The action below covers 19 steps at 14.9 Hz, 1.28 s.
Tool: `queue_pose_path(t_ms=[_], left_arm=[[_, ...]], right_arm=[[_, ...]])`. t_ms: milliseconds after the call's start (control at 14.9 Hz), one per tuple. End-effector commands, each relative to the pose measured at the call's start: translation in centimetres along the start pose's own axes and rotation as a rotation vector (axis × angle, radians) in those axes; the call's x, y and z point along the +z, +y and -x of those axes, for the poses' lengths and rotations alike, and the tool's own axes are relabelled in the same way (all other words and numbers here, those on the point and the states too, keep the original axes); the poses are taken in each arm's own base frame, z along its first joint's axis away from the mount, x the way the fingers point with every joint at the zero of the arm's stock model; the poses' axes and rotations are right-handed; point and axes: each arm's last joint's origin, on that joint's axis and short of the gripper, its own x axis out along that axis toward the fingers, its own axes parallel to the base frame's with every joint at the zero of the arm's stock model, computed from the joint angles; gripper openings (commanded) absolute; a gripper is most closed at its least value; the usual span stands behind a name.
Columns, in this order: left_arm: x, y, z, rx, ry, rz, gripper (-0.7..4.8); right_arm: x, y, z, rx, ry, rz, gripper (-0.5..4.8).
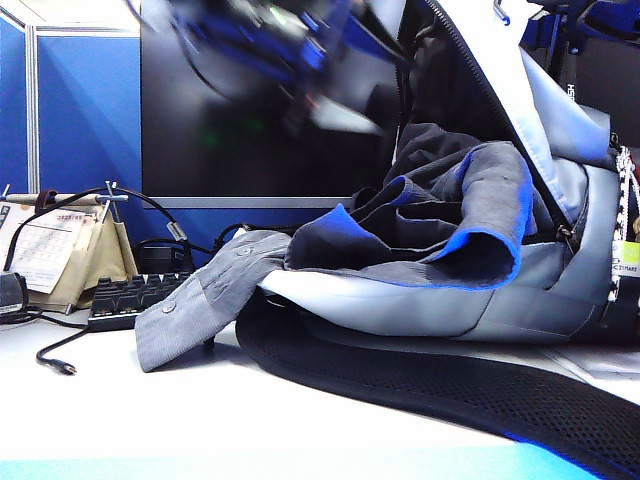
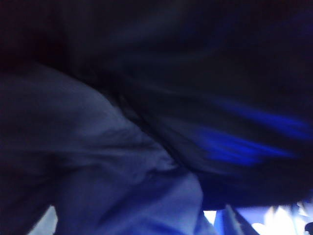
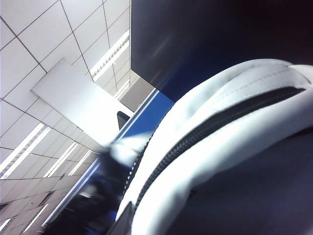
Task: Put the gray clothes into the backpack.
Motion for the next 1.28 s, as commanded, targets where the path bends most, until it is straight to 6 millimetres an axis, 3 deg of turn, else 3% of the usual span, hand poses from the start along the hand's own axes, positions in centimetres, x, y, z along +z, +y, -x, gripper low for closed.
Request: queue_pose_path(t_ms=[67,134,201,336,537,604,671,738,873,1141,1208,1275], left_arm=[[1.8,-3.3,5.7,0.111,-0.048,-0.124,4.79],[2.3,-4.6,8.4,0.166,-0.073,-0.163,4.79],[2.7,-6.0,11.0,0.197,-0.109,-0.190,4.79],[3.4,-9.2,15.7,0.250,-0.205,-0.259,4.79],[3.3,-13.1,20.5,0.348,-0.297,-0.343,4.79],[2.9,-14.5,21.4,0.372,-0.301,-0.365,4.03],[2.5,-15.7,22.1,0.403,-0.296,-0.400,1.68],[1.9,-17.4,23.1,0.423,-0.294,-0.470,0.21],[1.5,-19.2,24.2,0.427,-0.325,-0.509,0.22],[0.7,-21.3,25.5,0.442,-0.347,-0.561,0.15],[0.4,-22.0,26.0,0.476,-0.351,-0.569,-0.06],[0.0,-22.8,26.5,0.495,-0.356,-0.580,-0.06]], right_arm=[[-0.7,1.3,-1.3,0.069,0.035,0.063,-0.08],[-1.6,1.3,-2.0,0.082,0.101,0.061,-0.08],[-2.6,1.3,-2.9,0.097,0.176,0.048,0.39],[-3.5,1.3,-3.7,0.104,0.223,0.016,4.79],[-2.6,2.0,-2.9,0.138,0.192,0.019,4.79],[-2.2,2.4,-2.4,0.155,0.192,0.010,4.79],[-1.7,2.9,-1.8,0.149,0.211,0.009,4.79],[-0.7,3.9,-0.6,0.134,0.231,0.029,4.79],[-0.4,5.4,-0.1,0.136,0.260,0.044,4.79],[-0.2,6.1,0.2,0.142,0.267,0.054,4.79],[0.3,7.2,1.0,0.136,0.262,0.090,4.44],[0.5,8.9,1.5,0.147,0.262,0.141,2.44]])
